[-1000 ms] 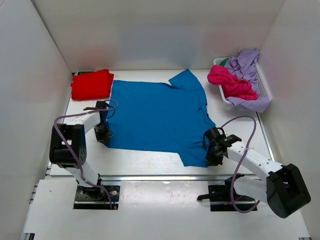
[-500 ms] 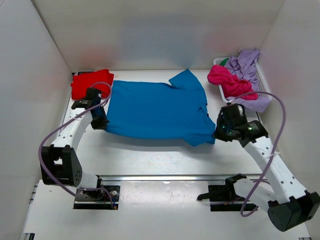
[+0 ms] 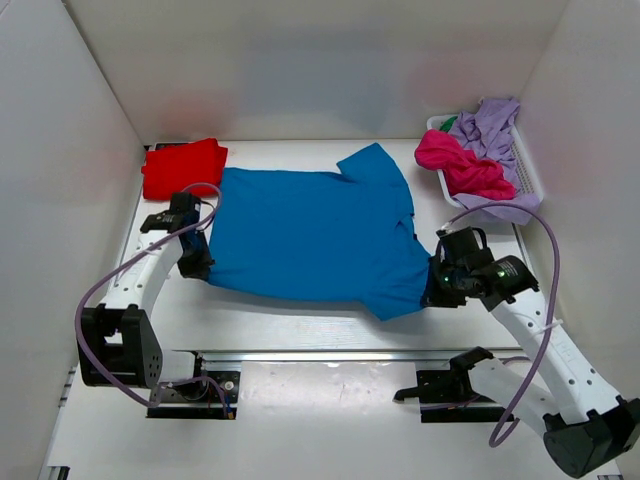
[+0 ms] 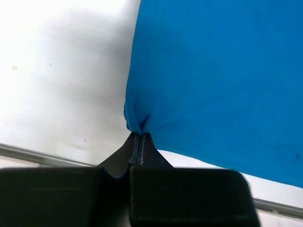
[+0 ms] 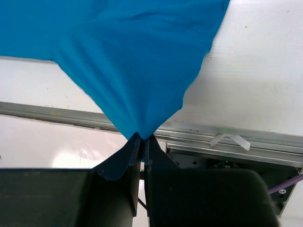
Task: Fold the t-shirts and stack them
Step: Fold the flattened tshirt in 1/3 of the way
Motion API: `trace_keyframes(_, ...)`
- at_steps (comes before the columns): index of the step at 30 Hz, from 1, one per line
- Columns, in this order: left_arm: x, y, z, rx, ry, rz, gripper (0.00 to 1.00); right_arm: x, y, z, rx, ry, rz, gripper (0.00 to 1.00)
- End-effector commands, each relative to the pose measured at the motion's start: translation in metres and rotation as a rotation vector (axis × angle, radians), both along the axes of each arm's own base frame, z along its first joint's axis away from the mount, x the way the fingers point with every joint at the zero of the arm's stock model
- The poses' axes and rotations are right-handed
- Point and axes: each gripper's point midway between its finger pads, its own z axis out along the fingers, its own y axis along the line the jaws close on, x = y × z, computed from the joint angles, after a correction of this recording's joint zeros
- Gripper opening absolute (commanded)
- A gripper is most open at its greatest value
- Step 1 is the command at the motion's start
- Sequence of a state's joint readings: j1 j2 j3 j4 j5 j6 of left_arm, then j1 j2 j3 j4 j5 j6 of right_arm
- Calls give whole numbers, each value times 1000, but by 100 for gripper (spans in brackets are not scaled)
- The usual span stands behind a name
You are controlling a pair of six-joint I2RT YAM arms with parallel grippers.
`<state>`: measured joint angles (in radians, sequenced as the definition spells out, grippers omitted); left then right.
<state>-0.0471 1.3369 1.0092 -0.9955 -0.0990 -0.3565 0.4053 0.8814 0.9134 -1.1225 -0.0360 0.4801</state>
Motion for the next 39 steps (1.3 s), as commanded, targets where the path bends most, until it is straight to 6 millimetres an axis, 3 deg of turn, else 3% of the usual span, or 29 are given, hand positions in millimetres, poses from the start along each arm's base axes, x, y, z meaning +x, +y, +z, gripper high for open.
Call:
trace_keyframes(1, -10, 9, -1, 27, -4, 15, 0, -4, 3, 7, 29, -5, 84, 0)
trace_keyframes(3, -8, 6, -5, 13, -3, 23, 0, 3, 3, 7, 27, -19, 99, 1)
trace_keyframes(4, -3, 3, -11, 2, -4, 28, 0, 21, 3, 9, 0, -36, 119, 0)
trace_keyframes(8, 8, 1, -12, -13, -17, 49, 0, 44, 4, 10, -27, -48, 148, 1)
trace_keyframes(16, 63, -4, -4, -55, -96, 104, 0, 114, 9, 14, -79, -77, 186, 0)
trace_keyframes(22, 100, -1, -2, -53, -99, 125, 0, 168, 10, 30, -112, -120, 187, 1)
trace_keyframes(23, 104, -3, -5, -62, -94, 127, 0, 171, 12, 22, -119, -94, 199, 0)
trace_keyframes(33, 130, 3, -24, -61, -79, 141, 0, 238, 29, 29, -136, -130, 210, 0)
trace_keyframes(35, 136, 15, -27, -69, -82, 181, 0, 247, 32, 21, -144, -115, 214, 0)
trace_keyframes(39, 145, 17, -34, -59, -73, 181, 0, 262, 32, 12, -159, -103, 224, 0)
